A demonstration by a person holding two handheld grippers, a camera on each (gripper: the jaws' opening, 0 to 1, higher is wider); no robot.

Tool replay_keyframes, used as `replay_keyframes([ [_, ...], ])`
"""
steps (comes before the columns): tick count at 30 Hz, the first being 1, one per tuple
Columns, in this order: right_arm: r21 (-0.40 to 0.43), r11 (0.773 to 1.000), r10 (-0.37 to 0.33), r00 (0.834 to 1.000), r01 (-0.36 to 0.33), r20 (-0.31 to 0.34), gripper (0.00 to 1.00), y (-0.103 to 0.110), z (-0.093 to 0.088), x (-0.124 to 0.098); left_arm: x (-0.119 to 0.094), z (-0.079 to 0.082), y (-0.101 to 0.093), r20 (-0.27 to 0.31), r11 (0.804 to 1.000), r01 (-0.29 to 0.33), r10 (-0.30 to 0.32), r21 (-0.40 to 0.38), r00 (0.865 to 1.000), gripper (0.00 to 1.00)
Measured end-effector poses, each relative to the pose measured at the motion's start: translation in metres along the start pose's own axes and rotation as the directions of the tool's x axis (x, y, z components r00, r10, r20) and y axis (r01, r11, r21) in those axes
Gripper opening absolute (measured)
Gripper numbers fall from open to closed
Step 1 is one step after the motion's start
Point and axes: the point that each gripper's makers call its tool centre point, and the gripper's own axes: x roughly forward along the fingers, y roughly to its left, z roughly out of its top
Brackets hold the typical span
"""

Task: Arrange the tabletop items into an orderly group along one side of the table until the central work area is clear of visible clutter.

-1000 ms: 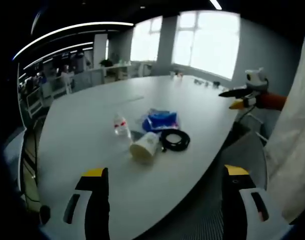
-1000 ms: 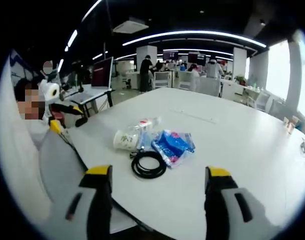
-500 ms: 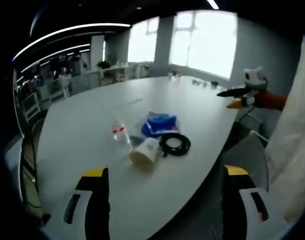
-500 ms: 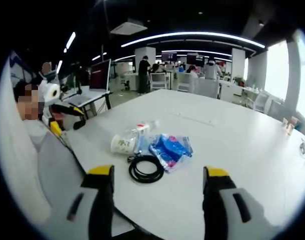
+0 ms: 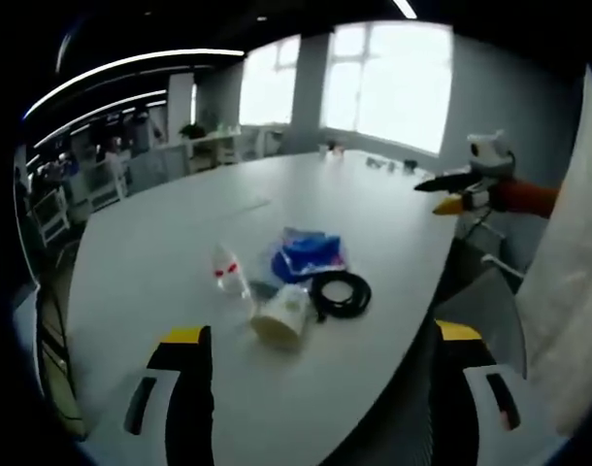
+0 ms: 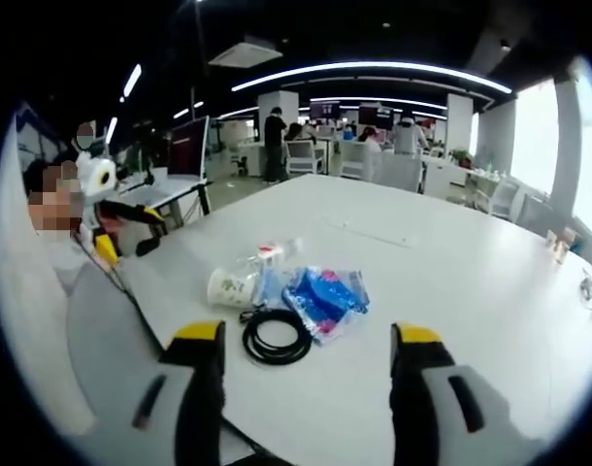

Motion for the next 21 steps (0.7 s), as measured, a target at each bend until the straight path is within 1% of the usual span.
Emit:
replay_keyframes([
  [13,0.009,1.0,-0.011,1.0,0.011,0.006,0.64,-0.002,0.004,0.006,0.016,0.015,0.003,0.019,1.0,0.019,-0.019,0.018,1.0,0.88],
  [16,0.022,1.0,-0.015,1.0,0.015,0.007,0.62,-0.003,0.005,0.009,0.021,0.019,0.004,0.019,0.999,0.025,-0.025,0.025,0.999,0.86],
  [21,0.017,0.999,-0.03,0.999,0.029,0.014,0.6,-0.003,0.01,0.015,0.03,0.027,0.005,0.032,0.999,0.035,-0.036,0.037,0.999,0.85],
])
